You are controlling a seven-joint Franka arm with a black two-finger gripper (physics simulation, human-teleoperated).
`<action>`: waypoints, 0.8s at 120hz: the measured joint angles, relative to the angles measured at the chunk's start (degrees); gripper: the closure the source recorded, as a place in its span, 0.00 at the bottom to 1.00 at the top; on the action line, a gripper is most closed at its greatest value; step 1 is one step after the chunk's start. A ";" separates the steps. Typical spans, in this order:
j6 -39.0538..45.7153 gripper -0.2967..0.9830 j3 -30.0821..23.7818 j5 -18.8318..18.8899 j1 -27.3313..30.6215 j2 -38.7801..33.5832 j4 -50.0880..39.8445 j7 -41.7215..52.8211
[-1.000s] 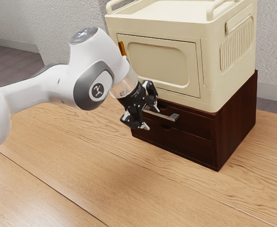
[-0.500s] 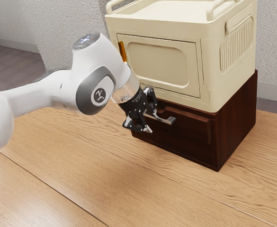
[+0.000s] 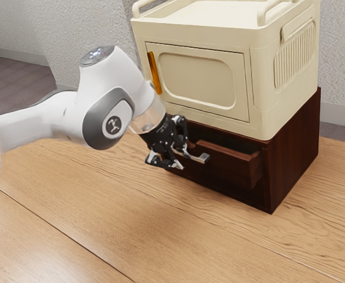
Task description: Pull the drawer handle with one arm to open the drawer
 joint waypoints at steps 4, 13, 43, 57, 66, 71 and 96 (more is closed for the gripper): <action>0.01 0.65 0.21 -0.02 -0.29 -0.28 -0.42 -0.01; -0.05 0.65 0.45 -0.07 -0.56 -0.90 -1.02 -0.05; 0.07 0.61 -0.04 0.10 -0.09 -3.16 -3.61 -0.05; 0.20 0.60 -0.24 0.12 -0.09 -4.88 -5.32 -0.04; 0.25 0.60 -0.21 0.12 -0.23 -5.76 -6.29 -0.05; 0.27 0.60 -0.22 0.11 -0.26 -6.20 -6.91 -0.06; 0.71 0.60 -0.16 0.09 -0.29 -9.10 -10.48 -0.15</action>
